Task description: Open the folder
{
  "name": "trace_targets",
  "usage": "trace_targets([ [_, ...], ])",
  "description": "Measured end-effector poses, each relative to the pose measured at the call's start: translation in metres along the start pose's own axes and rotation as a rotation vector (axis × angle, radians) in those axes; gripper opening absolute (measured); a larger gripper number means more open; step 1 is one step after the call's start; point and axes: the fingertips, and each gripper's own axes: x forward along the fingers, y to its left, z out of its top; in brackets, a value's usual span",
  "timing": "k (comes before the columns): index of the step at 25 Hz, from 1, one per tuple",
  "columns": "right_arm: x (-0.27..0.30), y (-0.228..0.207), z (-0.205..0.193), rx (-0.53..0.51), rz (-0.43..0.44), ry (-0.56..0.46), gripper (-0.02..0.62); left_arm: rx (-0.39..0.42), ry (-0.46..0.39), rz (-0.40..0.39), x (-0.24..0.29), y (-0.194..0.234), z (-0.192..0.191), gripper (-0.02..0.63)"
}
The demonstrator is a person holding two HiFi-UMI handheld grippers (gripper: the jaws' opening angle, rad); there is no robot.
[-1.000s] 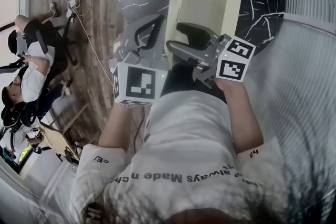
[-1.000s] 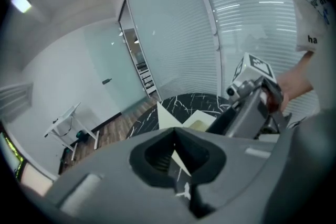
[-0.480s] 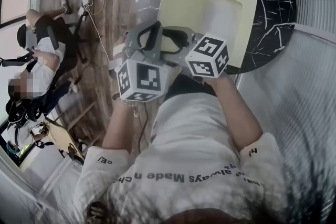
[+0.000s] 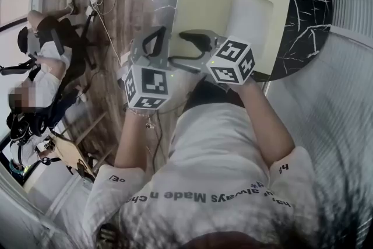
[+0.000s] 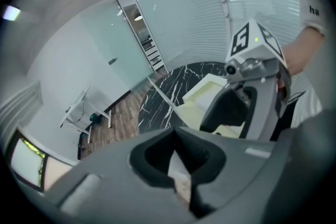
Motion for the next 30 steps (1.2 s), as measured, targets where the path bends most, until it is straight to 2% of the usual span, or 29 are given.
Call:
trace_targets([
  [6,0.028,-0.002,-0.018,-0.045,0.025,0.081,0.365,-0.003,0.012,-0.011,0.003,0.000,-0.004,0.003],
  [12,0.037,-0.008,-0.038,-0.053,0.006,0.132,0.360,0.032,0.106,0.066,0.022,0.017,-0.046,0.003],
  [20,-0.018,-0.029,-0.044,-0.064,-0.153,0.067,0.287,0.056,0.229,0.195,0.070,0.041,-0.125,0.003],
  [25,-0.057,-0.035,-0.039,-0.105,-0.263,0.025,0.230,0.048,0.291,0.197,0.098,0.040,-0.168,0.003],
  [30,-0.098,-0.037,-0.038,-0.138,-0.376,-0.003,0.201,0.046,0.349,0.177,0.124,0.031,-0.199,0.003],
])
